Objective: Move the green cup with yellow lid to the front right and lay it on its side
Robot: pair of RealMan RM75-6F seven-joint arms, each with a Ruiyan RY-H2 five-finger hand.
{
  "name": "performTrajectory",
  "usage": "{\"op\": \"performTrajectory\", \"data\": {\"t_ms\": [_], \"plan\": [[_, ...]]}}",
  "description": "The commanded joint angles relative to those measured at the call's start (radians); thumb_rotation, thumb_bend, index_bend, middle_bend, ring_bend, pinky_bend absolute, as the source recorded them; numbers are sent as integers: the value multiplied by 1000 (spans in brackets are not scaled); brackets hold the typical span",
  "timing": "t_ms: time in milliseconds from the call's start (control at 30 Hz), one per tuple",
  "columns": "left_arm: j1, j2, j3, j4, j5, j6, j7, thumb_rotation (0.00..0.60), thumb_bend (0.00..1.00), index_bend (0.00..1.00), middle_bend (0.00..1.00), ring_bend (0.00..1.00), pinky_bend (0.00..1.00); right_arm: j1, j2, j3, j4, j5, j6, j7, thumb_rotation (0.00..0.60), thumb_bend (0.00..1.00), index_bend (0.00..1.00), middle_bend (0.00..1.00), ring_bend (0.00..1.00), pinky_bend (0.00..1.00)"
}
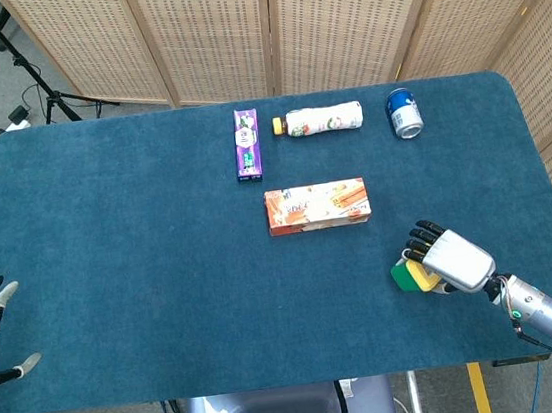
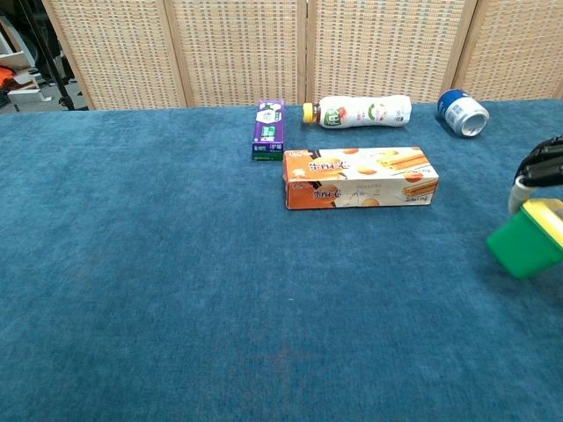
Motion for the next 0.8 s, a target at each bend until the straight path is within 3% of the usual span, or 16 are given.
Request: {"op": "performTrajectory", "data": {"t_ms": [33, 233, 800], "plan": [[2, 0, 2, -1, 5, 6, -2, 600, 0, 0, 0, 0, 0, -43, -4, 48, -103, 115, 20, 209, 600, 340, 528, 424, 284, 217], [3, 0, 6, -3, 13, 8, -1, 600, 0, 0, 0, 0, 0, -72, -47, 80, -105, 203, -15, 354, 600, 369, 551, 438, 292, 217], [-2, -5, 6, -2, 6, -3, 9, 600, 0, 0, 0, 0, 0, -102, -171, 105, 101, 271, -106, 480, 600, 414, 560, 444, 300, 217]]}}
